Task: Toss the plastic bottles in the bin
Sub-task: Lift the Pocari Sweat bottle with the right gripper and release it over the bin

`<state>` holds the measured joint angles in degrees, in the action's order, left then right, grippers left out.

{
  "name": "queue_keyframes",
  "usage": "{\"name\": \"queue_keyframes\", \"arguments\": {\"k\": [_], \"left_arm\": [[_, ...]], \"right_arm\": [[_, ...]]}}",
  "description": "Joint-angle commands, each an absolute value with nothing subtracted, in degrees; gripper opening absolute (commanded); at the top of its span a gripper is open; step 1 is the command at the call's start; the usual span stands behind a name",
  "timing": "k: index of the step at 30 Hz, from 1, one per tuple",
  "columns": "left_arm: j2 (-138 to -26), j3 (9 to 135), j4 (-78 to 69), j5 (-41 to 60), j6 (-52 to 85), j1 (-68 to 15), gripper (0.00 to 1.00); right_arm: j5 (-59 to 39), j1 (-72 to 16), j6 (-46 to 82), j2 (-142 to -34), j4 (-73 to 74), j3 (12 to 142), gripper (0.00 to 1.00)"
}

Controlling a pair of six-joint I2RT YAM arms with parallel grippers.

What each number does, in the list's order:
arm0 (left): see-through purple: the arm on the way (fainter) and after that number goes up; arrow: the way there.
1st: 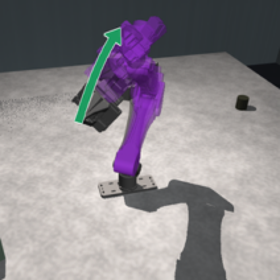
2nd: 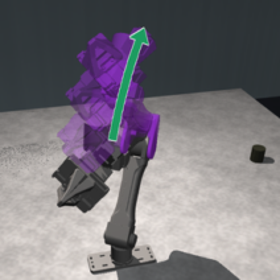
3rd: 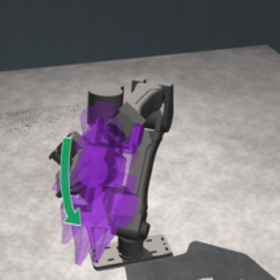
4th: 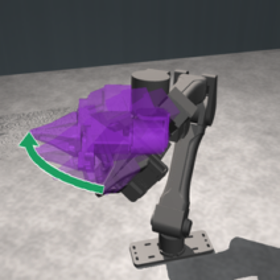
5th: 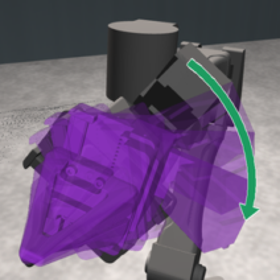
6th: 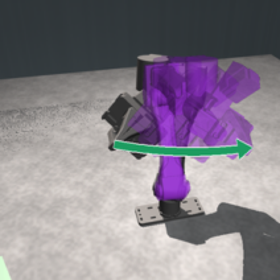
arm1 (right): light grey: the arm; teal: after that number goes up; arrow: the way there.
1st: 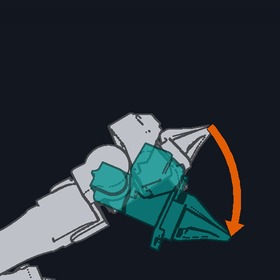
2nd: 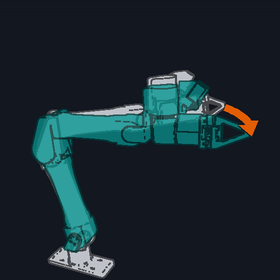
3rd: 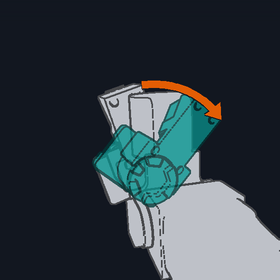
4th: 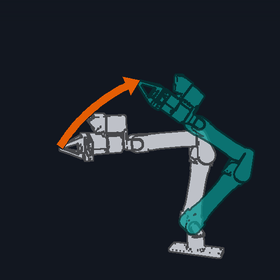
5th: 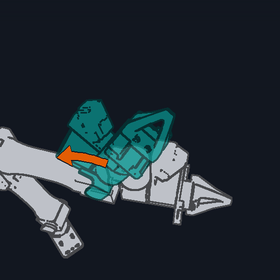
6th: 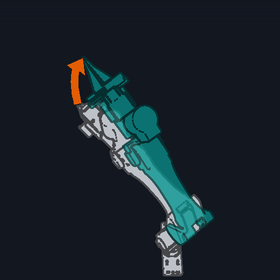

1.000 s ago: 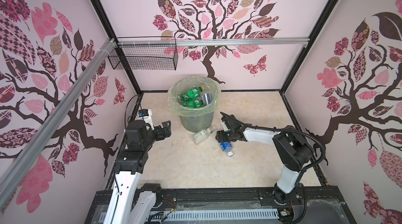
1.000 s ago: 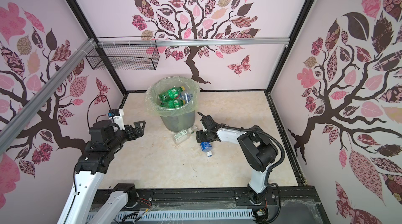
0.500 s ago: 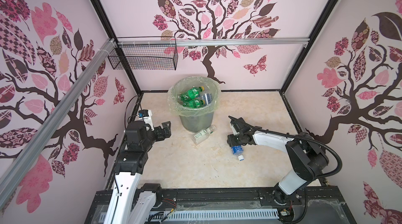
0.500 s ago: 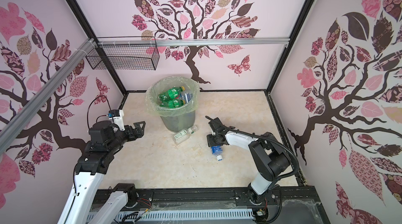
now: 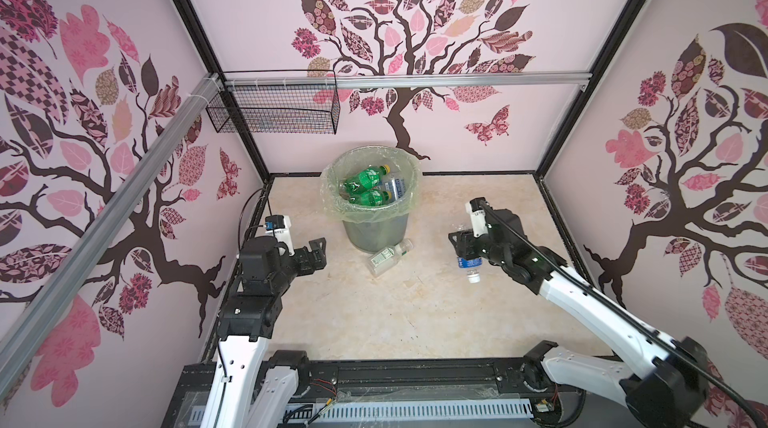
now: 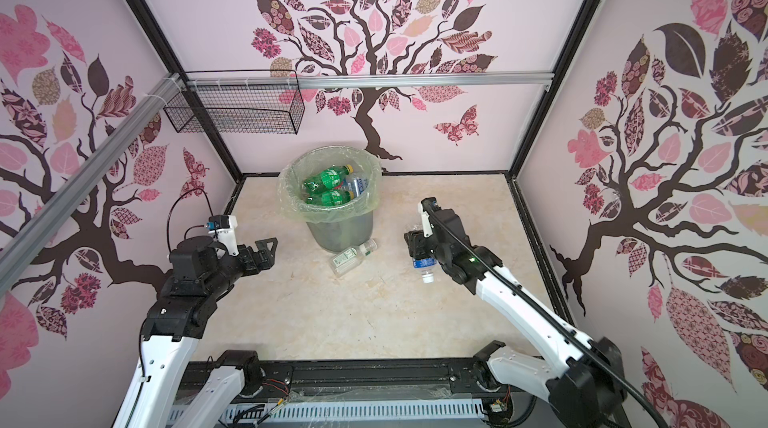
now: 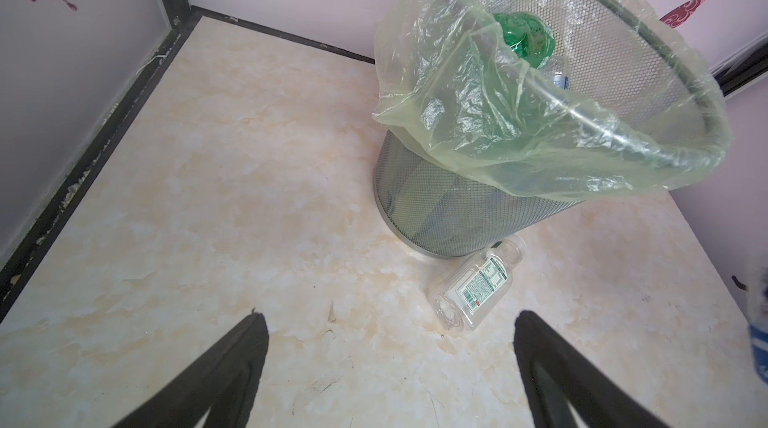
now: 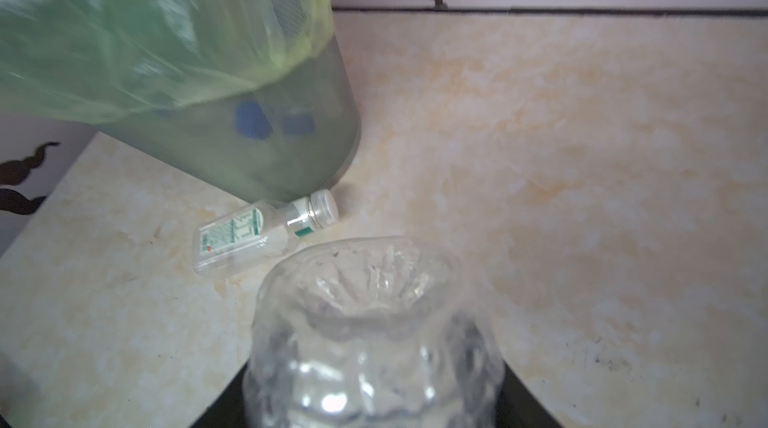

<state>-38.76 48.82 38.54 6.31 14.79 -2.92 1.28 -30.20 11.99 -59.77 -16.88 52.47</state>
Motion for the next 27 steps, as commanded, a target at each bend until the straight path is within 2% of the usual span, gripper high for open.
{"name": "queue_keyframes", "arguments": {"k": [1, 7, 13, 16, 22, 24, 27], "left_arm": [[-37.7, 47.2, 38.6, 6.7, 13.8, -2.6, 0.96], [-37.0, 47.7, 39.6, 7.6, 13.4, -2.6, 0.96], [-36.2, 48.3, 40.8, 8.2, 13.2, -2.6, 0.96], [-36.1, 47.9, 40.7, 9.3, 13.3, -2.6, 0.96], [-35.1, 48.5, 39.1, 14.2, 14.9, -2.6, 0.96], [-34.9, 49.3, 38.9, 15.2, 15.1, -2.6, 0.96], [-34.6, 50.5, 39.9, 16.2, 15.0, -2.6, 0.96]], "right_arm": [[0.3, -30.1, 8.3, -52.3, -14.8, 54.2, 0.41], [-5.3, -30.1, 8.8, -44.7, -9.8, 53.0, 0.41], [-8.7, -30.2, 9.2, -47.6, -6.4, 55.0, 0.41], [-10.2, -30.2, 9.3, -55.6, -5.2, 61.8, 0.42], [-16.3, -30.3, 12.2, -83.7, -1.0, 85.1, 0.44], [-17.9, -30.9, 13.1, -93.9, -4.5, 97.3, 0.51], [-18.6, -31.9, 12.9, -104.3, -11.0, 111.3, 0.75]]}}
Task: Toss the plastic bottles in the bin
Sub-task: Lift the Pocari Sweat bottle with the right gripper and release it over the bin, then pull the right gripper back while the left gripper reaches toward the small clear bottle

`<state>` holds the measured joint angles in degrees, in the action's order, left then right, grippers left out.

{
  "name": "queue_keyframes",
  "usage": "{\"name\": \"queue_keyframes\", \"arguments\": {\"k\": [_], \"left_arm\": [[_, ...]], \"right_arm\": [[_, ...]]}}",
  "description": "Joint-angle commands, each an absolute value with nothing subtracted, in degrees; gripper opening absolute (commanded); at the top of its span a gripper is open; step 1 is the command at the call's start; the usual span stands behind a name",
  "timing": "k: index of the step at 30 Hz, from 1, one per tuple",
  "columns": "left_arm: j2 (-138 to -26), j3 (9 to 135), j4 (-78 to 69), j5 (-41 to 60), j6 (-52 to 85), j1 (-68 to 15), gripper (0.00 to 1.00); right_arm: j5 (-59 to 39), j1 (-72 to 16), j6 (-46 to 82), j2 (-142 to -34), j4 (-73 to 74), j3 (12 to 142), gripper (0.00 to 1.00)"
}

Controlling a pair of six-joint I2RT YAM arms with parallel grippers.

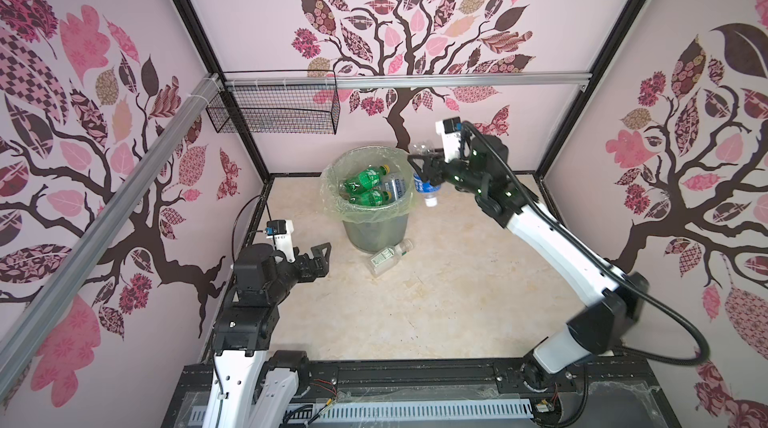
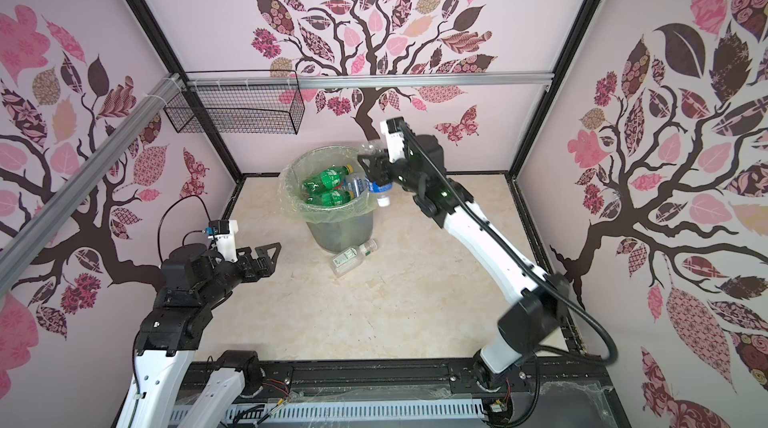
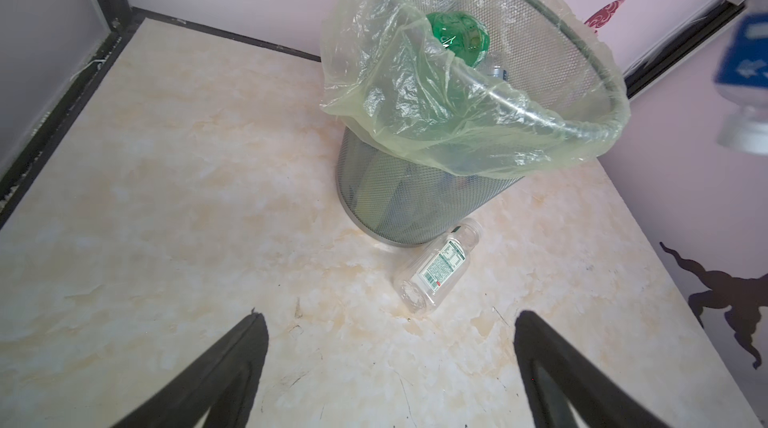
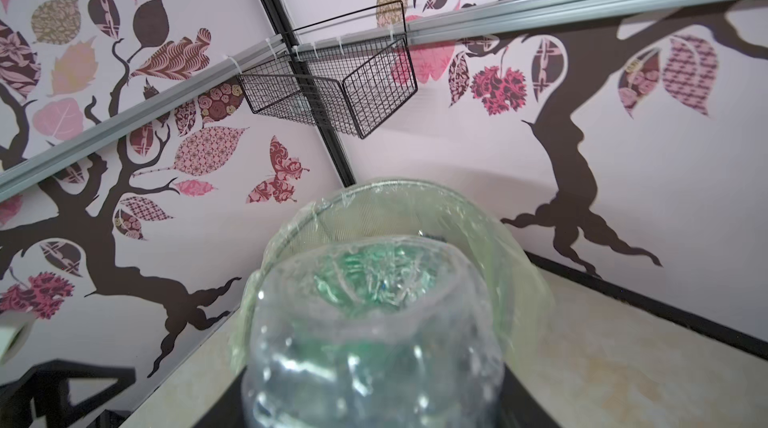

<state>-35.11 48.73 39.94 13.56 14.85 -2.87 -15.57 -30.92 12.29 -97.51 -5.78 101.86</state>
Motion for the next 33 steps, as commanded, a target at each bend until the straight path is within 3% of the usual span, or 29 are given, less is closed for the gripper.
{"name": "queue_keyframes", "arguments": {"k": [1, 7, 16, 26, 33], "left_arm": [[-34.6, 50.7, 40.0, 16.6, 15.0, -2.6, 0.96], [-34.6, 50.4, 40.2, 20.6, 14.0, -2.6, 0.97], [-39.2, 50.1, 40.3, 25.4, 12.4, -3.6, 0.97], [-45.4, 47.8, 37.5, 12.5, 17.3, -17.7, 0.92], [-53.3, 42.1, 25.0, 3.5, 20.1, -28.0, 0.92]], "right_arm": [[-18.8, -32.0, 13.0, -106.1, -12.2, 113.7, 0.78], [-16.5, -31.9, 11.8, -102.6, -13.4, 110.1, 0.87], [-11.2, -30.0, 10.9, -82.7, -11.2, 88.0, 0.9], [-0.2, -29.5, 11.5, -62.1, -15.4, 65.0, 0.97], [3.3, -28.6, 18.4, -55.4, -17.5, 50.5, 0.98]]}}
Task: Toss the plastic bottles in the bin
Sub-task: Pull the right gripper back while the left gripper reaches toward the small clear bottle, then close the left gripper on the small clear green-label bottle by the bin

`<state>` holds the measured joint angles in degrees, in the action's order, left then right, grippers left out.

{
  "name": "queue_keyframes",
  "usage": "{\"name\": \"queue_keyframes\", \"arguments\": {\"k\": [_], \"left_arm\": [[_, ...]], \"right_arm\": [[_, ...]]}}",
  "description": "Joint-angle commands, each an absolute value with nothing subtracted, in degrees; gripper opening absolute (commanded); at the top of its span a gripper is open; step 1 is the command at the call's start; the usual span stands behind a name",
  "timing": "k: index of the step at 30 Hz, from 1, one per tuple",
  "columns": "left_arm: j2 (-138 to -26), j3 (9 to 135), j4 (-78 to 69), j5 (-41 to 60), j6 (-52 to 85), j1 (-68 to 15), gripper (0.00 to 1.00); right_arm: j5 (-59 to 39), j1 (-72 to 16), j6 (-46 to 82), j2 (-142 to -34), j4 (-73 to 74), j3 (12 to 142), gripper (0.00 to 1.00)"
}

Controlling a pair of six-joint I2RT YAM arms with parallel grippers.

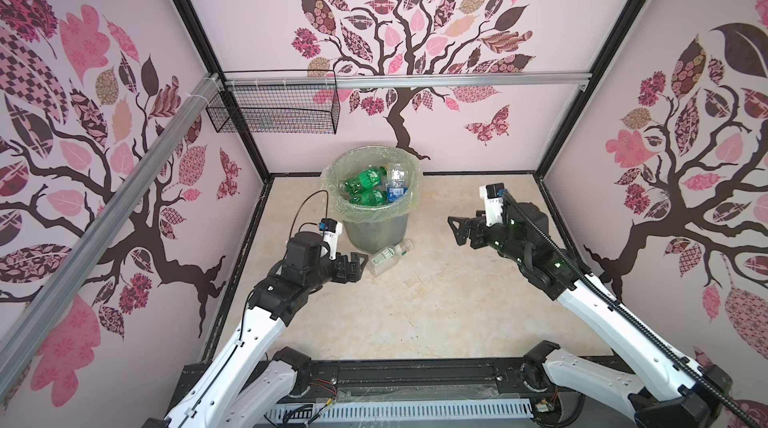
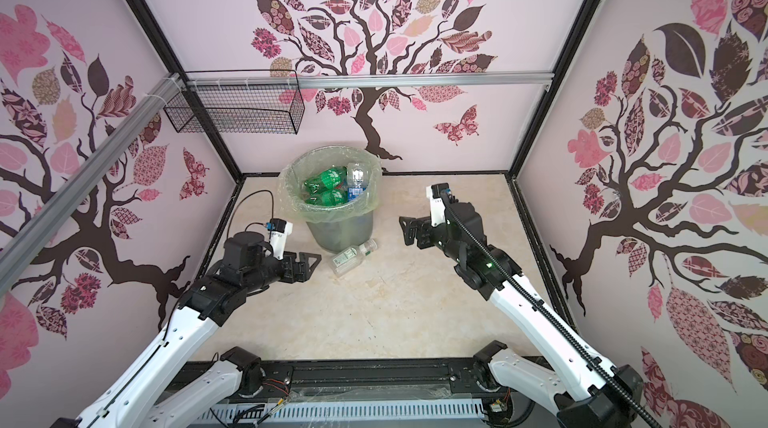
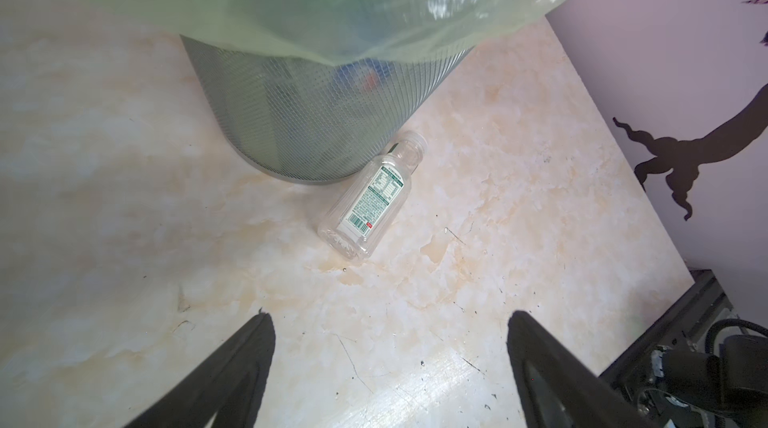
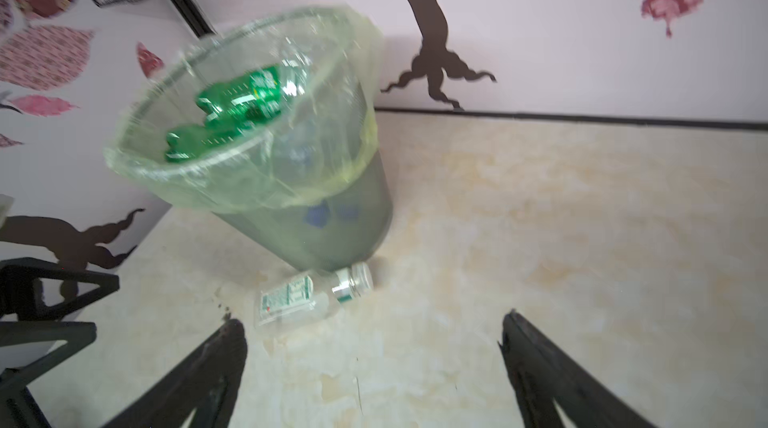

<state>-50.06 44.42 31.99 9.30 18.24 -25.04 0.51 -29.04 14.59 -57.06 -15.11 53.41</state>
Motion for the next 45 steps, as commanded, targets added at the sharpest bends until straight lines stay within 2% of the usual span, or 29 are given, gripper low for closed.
{"name": "queue_keyframes", "arguments": {"k": [1, 6, 19, 30, 37, 39, 43, 45], "left_arm": [[-55.2, 42.2, 24.0, 2.1, 19.8, -29.4, 0.92], [-65.3, 42.4, 17.2, -2.2, 15.9, -35.6, 0.95], [-79.4, 40.5, 3.6, -7.1, 5.4, -35.7, 0.96], [-89.5, 42.1, -1.1, -3.8, 5.3, -35.7, 0.95], [-87.8, 39.0, -2.6, 2.8, 6.8, -36.2, 0.83], [-86.4, 36.9, -3.5, 3.2, 7.3, -36.6, 0.81], [-84.4, 34.3, -2.7, 2.3, 8.3, -37.0, 0.67], [-83.7, 33.1, -3.0, 2.0, 8.9, -36.9, 0.66]], "right_arm": [[3.1, -28.5, 19.1, -54.9, -17.7, 49.2, 0.98], [2.1, -28.3, 20.7, -52.3, -17.7, 45.1, 0.98], [1.1, -28.3, 20.5, -49.2, -18.5, 43.0, 0.99], [0.5, -28.2, 20.5, -48.8, -18.3, 42.6, 0.99], [0.9, -28.3, 20.4, -48.2, -18.1, 42.0, 0.99], [0.8, -28.2, 20.5, -48.3, -17.9, 41.9, 0.98], [0.3, -28.2, 20.8, -48.6, -17.3, 41.9, 0.98], [0.2, -28.2, 20.8, -48.8, -17.0, 41.9, 0.98]]}}
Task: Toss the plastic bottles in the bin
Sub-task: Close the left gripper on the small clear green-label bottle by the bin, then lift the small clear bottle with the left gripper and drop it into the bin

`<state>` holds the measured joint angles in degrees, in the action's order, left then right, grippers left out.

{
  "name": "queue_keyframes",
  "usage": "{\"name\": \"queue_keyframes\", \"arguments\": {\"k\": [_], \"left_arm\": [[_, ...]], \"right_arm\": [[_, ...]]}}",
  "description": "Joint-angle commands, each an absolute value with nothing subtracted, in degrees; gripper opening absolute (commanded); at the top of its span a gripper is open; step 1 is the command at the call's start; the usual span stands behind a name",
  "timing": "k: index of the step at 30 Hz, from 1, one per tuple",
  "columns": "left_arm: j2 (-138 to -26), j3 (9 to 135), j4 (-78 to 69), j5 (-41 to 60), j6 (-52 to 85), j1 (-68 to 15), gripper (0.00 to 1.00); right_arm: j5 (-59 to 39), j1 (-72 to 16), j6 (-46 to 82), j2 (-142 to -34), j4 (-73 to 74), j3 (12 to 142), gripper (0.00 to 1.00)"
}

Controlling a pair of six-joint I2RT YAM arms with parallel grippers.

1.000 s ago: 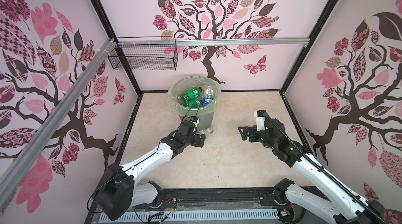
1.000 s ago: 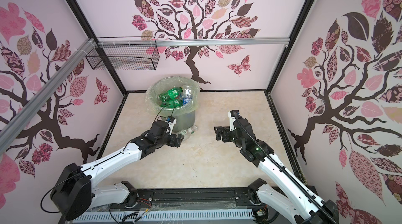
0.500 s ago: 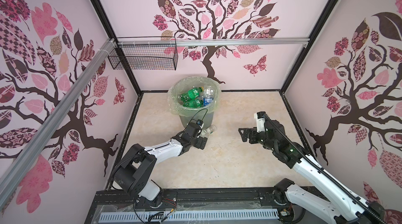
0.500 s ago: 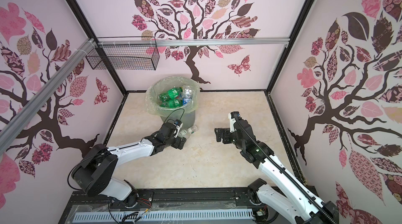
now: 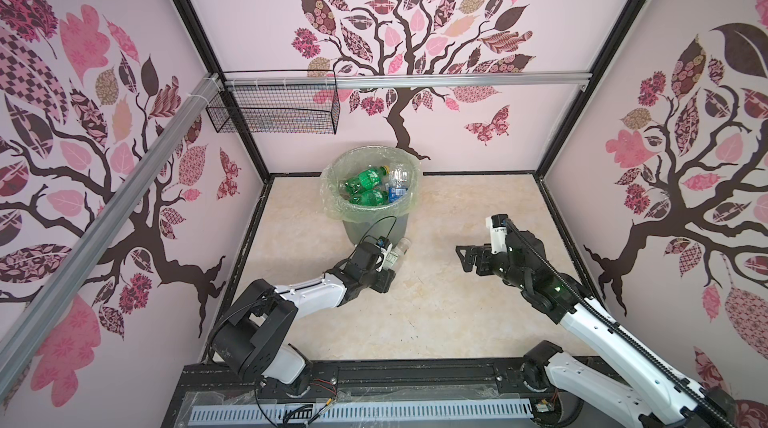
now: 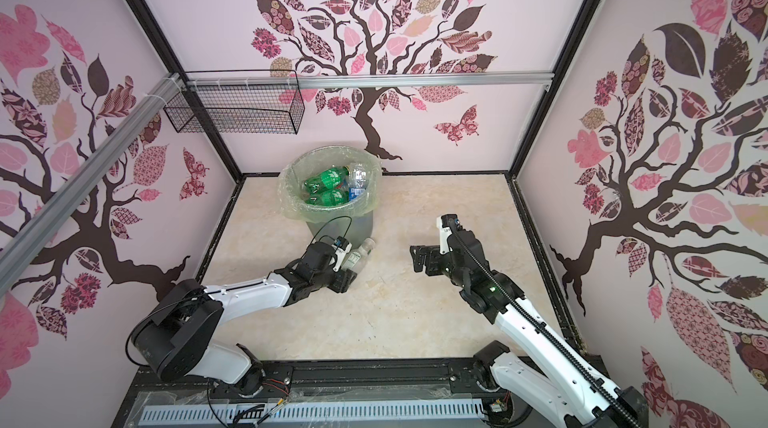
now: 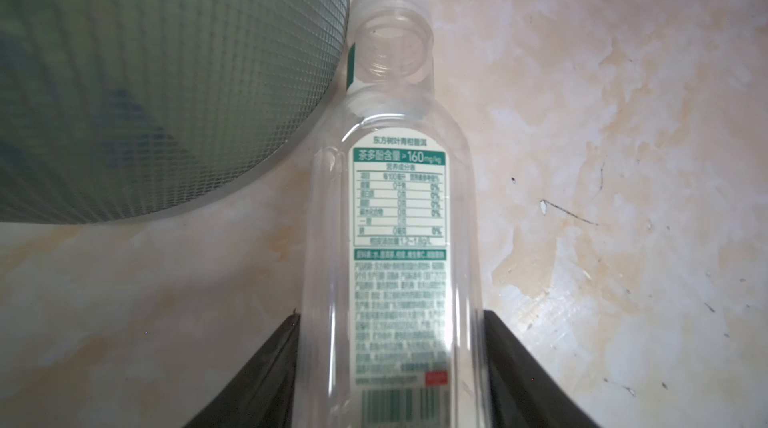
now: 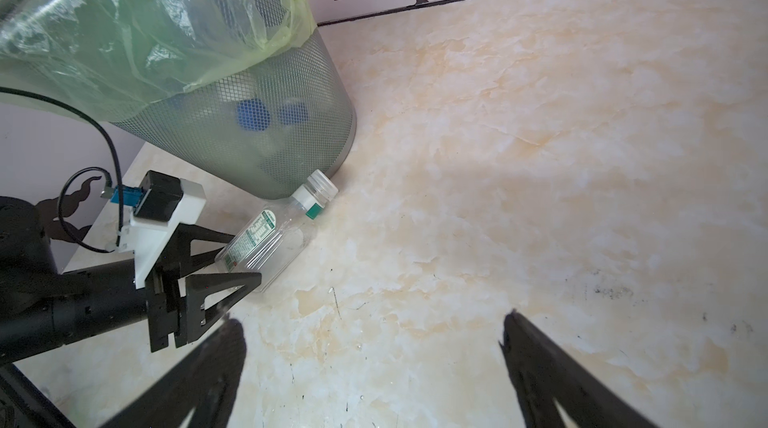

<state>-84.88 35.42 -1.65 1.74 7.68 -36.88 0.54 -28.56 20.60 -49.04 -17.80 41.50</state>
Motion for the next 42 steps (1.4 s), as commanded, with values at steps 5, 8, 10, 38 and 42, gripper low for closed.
{"name": "queue_keyframes", "arguments": {"k": [5, 8, 10, 38, 42], "left_arm": [[-81.9, 31.7, -2.5, 1.8, 9.6, -37.2, 0.6], [-79.9, 31.4, -0.7, 1.8, 9.8, -37.5, 0.54], [-77.6, 30.4, 0.3, 1.7, 10.2, -37.5, 0.53], [-24.9, 43.7, 33.7, -1.4, 12.5, -45.3, 0.48], [-16.6, 44.3, 34.7, -6.0, 12.8, -45.3, 0.46]], "right_arm": [[0.1, -28.2, 20.8, -49.1, -17.0, 42.1, 0.98], [0.3, -28.3, 20.9, -49.0, -17.2, 42.0, 0.99], [0.3, -28.2, 20.8, -49.0, -17.2, 42.0, 0.98], [2.9, -28.2, 21.8, -51.2, -16.9, 42.4, 0.98], [2.1, -28.2, 22.1, -51.9, -16.5, 42.6, 0.98]]}}
